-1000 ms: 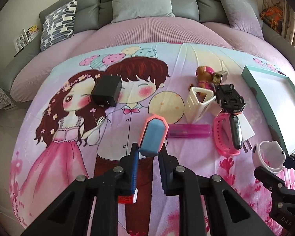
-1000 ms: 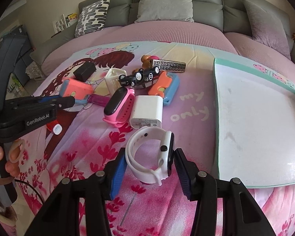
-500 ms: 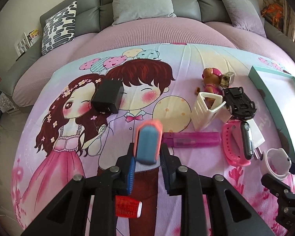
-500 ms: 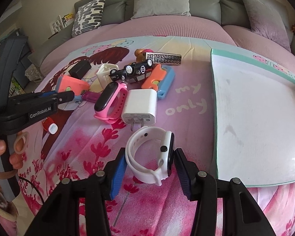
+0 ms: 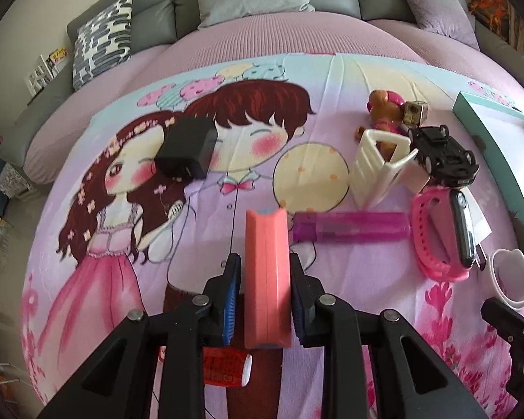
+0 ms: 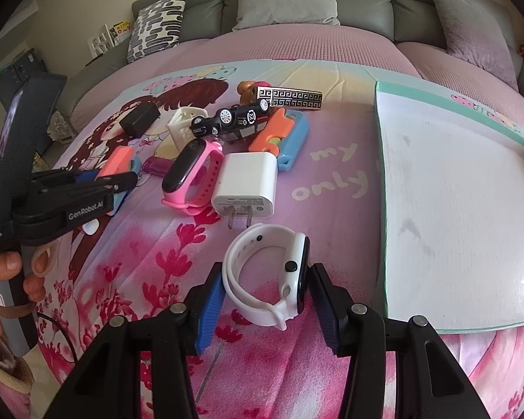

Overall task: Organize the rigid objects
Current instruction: 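Lift the smartwatch and block and carry both over the green-rimmed tray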

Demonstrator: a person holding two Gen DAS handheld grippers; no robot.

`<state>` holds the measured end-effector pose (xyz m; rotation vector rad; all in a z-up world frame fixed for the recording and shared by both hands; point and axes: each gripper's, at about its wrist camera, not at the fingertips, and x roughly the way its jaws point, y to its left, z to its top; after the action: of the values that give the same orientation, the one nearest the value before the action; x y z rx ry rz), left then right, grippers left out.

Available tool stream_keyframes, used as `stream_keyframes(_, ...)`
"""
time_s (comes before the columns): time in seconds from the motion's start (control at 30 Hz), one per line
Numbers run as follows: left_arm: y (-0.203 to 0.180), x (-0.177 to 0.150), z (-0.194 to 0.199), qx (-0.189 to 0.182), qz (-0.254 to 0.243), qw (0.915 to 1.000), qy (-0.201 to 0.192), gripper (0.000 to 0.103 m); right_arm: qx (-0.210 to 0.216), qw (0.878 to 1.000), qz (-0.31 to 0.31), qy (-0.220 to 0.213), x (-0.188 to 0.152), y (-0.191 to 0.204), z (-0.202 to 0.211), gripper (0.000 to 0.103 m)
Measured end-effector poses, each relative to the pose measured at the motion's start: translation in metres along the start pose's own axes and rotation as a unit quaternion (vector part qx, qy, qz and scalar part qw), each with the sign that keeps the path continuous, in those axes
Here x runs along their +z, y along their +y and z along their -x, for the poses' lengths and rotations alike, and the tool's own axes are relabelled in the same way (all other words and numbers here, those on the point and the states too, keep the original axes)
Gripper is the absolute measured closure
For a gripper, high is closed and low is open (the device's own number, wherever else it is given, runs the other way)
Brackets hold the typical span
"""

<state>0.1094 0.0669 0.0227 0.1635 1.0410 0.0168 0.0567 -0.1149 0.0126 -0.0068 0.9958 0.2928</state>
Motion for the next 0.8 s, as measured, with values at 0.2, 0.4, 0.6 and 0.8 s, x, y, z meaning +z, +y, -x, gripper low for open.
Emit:
stream_keyframes(0.2, 0.002, -0.001, -0.005, -0.008, 0.010, 0.9999, 0.008, 0.082, -0.011, 1.000, 0.014, 0.000, -0.001, 0.004, -0.003, 0.052)
stream_keyframes(0.4, 0.008, 0.004, 0.030, -0.012, 0.036, 0.9988, -0.031, 0.082, 0.007, 1.000, -0.002, -0.029, 0.002, -0.004, 0.011, 0.053)
stream_keyframes(0.6, -0.005, 0.018, 0.094, -0.012, 0.040, 0.9939, -0.102, 0.082, 0.030, 0.995, -0.026, -0.092, 0.013, -0.020, 0.049, 0.053)
stream_keyframes(0.8, -0.044, 0.034, 0.139, -0.047, 0.025, 0.9869, -0.152, 0.082, 0.018, 0.988, -0.073, -0.135, 0.027, -0.058, 0.083, 0.053)
